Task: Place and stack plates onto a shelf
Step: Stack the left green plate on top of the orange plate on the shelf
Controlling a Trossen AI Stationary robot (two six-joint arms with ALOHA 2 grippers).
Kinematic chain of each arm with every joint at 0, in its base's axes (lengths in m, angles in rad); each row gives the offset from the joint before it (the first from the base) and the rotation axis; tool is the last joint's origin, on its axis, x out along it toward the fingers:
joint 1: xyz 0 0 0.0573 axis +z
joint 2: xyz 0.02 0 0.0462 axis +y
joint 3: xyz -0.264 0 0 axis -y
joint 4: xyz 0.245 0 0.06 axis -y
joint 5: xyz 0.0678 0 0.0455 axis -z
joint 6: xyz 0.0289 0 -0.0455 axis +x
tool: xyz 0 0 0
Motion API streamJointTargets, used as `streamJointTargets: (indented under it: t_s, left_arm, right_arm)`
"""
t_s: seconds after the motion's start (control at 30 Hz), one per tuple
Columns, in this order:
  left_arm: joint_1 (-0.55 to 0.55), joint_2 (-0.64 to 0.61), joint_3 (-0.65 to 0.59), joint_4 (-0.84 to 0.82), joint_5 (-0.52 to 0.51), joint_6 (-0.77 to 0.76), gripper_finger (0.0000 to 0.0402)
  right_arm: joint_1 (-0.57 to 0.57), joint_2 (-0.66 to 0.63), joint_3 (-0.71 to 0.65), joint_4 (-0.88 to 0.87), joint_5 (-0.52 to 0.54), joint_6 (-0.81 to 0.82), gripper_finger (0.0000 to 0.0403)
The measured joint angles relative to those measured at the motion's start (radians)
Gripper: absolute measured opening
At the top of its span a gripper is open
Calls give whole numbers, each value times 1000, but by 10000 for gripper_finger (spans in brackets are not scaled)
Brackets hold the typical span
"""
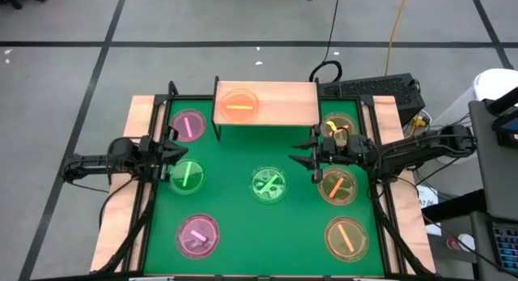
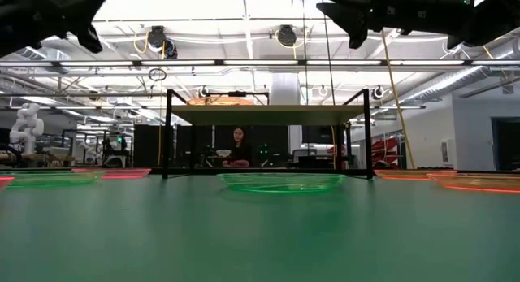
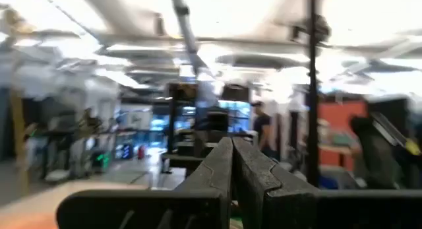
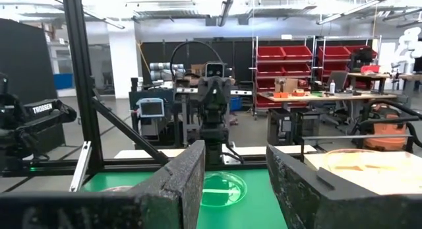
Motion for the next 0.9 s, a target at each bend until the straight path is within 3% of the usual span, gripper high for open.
streamJointTargets:
  t_s: [0.17, 0.37, 0.57, 0.8, 0.9]
  left_arm:
    - [1, 0, 58, -137, -71, -28, 15]
    - [1, 115, 221, -517, -167, -127, 15]
    - [-40, 403, 400, -703, -172, -192, 12]
    - [-179, 773, 732, -1026, -191, -151, 4]
    - [-227, 893, 774, -1166, -191, -209, 4]
  right_arm:
    - [0, 0, 0, 1, 0, 0, 144]
    - [0, 0, 0, 0, 2, -4, 144]
    - [0, 0, 0, -4, 3, -16, 144]
    - [0, 0, 0, -20, 3, -18, 144]
    - [0, 0, 0, -40, 3, -18, 144]
